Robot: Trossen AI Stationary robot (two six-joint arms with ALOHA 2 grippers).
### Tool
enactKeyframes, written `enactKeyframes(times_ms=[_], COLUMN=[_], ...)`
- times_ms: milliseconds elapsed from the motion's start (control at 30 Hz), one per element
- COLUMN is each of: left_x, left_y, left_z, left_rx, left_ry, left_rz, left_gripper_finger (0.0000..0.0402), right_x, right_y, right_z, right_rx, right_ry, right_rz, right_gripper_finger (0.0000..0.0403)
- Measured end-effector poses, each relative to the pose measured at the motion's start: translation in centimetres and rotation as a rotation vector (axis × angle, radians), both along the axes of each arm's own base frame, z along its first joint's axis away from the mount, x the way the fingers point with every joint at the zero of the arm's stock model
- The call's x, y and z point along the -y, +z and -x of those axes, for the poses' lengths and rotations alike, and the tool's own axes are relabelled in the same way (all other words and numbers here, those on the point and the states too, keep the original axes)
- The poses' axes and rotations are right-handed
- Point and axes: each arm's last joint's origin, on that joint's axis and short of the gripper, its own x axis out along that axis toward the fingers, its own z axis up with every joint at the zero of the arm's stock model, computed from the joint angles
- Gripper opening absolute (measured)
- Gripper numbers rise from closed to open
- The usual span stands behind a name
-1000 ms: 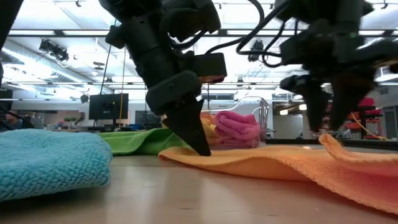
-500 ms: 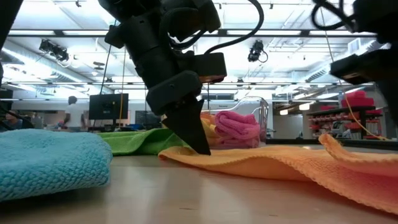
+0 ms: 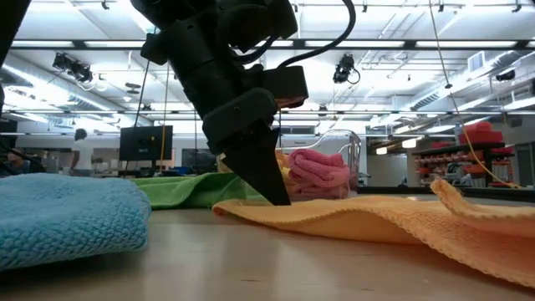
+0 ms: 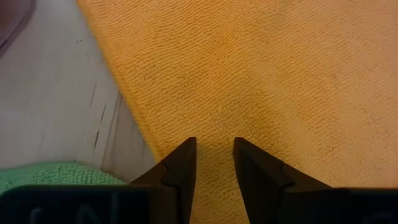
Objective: Fold microfiber towels
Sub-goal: Fold the orange microfiber cloth
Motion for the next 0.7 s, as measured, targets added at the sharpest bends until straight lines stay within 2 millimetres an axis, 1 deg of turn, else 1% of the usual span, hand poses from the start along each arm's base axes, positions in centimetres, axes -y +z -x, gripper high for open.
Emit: enactKeyframes(times_ms=[100, 200, 333, 500, 600, 700], left_x=[0.0, 0.0, 0.0, 0.0, 0.0, 0.0], left_y=[0.0, 0.1, 0.1, 0.1, 0.1, 0.1], left_z=[0.0, 0.0, 0.0, 0.0, 0.0, -0.1], left_rx=[0.001, 0.003, 0.005, 0.006, 0.007, 0.007], left_ry=[0.0, 0.0, 0.006, 0.01, 0.011, 0.011], left_rz=[-0.001, 0.0, 0.002, 0.005, 0.006, 0.006], left_gripper_finger=[0.0115, 0.0111, 0.0114, 0.0118, 0.0115, 0.0112], right_x=[-0.8, -1.9, -2.9, -2.8, -2.5, -2.2], right_y=[0.0, 0.1, 0.1, 0.0, -0.5, -1.2], right_z=[0.8, 1.9, 3.2, 4.0, 4.2, 4.2], right_rx=[0.002, 0.02, 0.108, 0.12, 0.113, 0.096], right_ry=[-0.021, 0.01, 0.059, 0.051, 0.037, 0.035], right_rz=[-0.02, -0.042, -0.001, 0.056, 0.065, 0.033], right_gripper_finger=[0.0173, 0.0173, 0.0173, 0.0173, 0.0172, 0.0169])
